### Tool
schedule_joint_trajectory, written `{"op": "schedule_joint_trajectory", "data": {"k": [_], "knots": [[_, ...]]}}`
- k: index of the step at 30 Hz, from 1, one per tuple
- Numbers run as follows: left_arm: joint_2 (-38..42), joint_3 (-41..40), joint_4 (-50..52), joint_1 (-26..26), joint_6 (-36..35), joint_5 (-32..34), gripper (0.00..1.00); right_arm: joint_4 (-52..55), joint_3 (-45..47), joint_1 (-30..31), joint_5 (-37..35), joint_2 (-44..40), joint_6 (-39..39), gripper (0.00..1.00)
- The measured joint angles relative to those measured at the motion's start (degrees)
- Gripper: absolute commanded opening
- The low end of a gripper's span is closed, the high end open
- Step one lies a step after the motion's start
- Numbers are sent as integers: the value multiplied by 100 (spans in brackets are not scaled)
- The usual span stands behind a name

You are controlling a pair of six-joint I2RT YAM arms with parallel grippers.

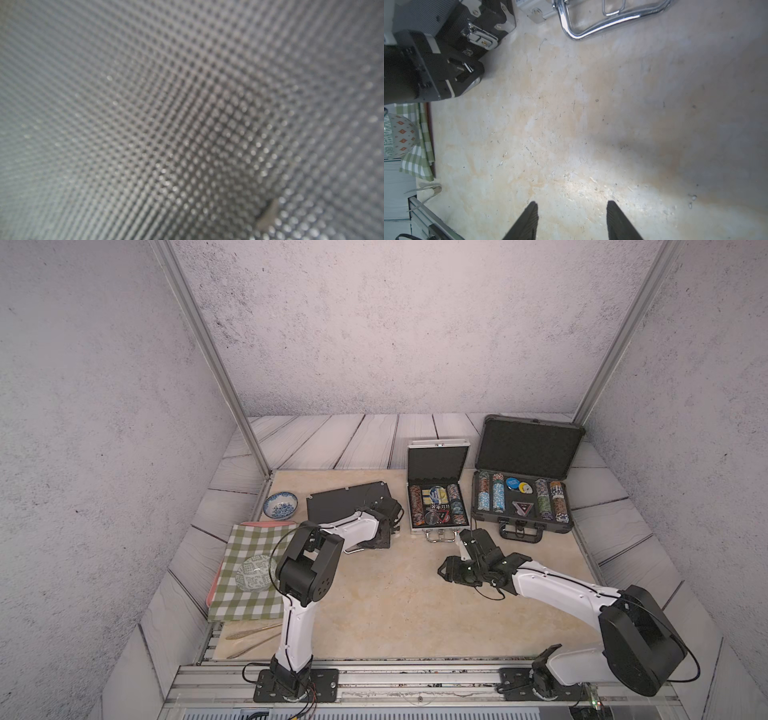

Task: Close the poker set cases
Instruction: Move the poker set case to the center of the board.

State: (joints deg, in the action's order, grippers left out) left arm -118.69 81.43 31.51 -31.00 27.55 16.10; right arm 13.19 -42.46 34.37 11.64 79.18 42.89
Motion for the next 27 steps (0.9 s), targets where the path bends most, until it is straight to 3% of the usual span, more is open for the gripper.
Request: {"op": "schedule_joint_trajectory", "data": {"k": [12, 27], "knots": [[-442, 699, 153, 479, -789, -87, 8, 13, 2, 0, 37, 0, 11, 55], [-1115, 1768, 330, 901, -960, -28, 8, 181, 66, 0, 48, -195, 11, 55]]}}
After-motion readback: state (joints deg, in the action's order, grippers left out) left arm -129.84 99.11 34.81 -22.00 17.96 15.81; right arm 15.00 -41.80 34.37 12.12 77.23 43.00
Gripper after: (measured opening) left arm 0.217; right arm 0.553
